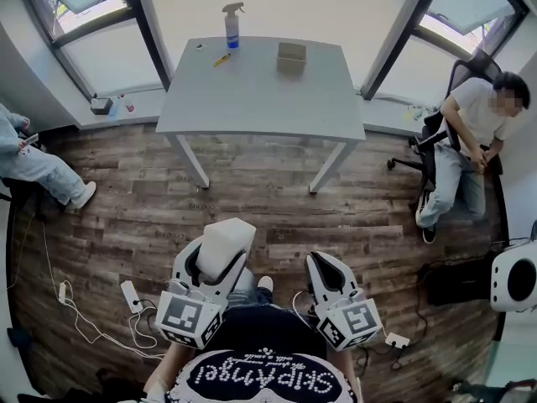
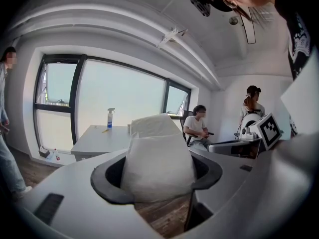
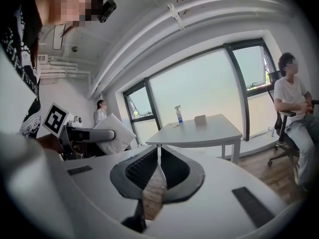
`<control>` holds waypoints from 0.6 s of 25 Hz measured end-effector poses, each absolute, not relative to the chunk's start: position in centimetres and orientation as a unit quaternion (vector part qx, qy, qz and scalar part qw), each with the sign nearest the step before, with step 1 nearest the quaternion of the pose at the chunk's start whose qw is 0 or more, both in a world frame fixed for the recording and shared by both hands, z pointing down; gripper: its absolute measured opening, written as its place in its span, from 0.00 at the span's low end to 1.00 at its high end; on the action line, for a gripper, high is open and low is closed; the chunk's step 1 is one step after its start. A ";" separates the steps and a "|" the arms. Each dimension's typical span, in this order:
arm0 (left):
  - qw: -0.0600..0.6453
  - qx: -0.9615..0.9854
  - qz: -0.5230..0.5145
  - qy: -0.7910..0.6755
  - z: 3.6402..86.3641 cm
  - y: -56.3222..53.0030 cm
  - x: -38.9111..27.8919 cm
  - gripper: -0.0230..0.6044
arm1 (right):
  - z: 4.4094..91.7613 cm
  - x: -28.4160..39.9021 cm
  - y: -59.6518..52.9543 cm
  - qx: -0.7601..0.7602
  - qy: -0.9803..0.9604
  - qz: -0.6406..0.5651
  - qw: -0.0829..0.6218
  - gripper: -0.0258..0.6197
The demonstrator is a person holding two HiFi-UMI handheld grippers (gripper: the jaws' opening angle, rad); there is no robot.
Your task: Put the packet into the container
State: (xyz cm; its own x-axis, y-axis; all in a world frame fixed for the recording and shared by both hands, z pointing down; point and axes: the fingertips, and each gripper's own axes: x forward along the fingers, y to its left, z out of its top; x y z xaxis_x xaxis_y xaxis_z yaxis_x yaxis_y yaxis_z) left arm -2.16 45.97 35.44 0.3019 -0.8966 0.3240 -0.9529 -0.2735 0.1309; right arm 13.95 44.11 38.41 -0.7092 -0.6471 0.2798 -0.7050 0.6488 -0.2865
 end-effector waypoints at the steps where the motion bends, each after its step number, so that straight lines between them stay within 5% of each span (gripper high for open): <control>1: 0.149 0.793 0.092 -0.583 35.4 45.9 -2.2 0.50 | 38.4 13.8 44.0 0.373 -0.905 0.190 0.075 0.09; 15: 0.137 0.814 0.090 -0.557 34.6 37.8 -7.1 0.50 | 37.1 8.3 36.3 0.397 -0.896 0.186 0.066 0.09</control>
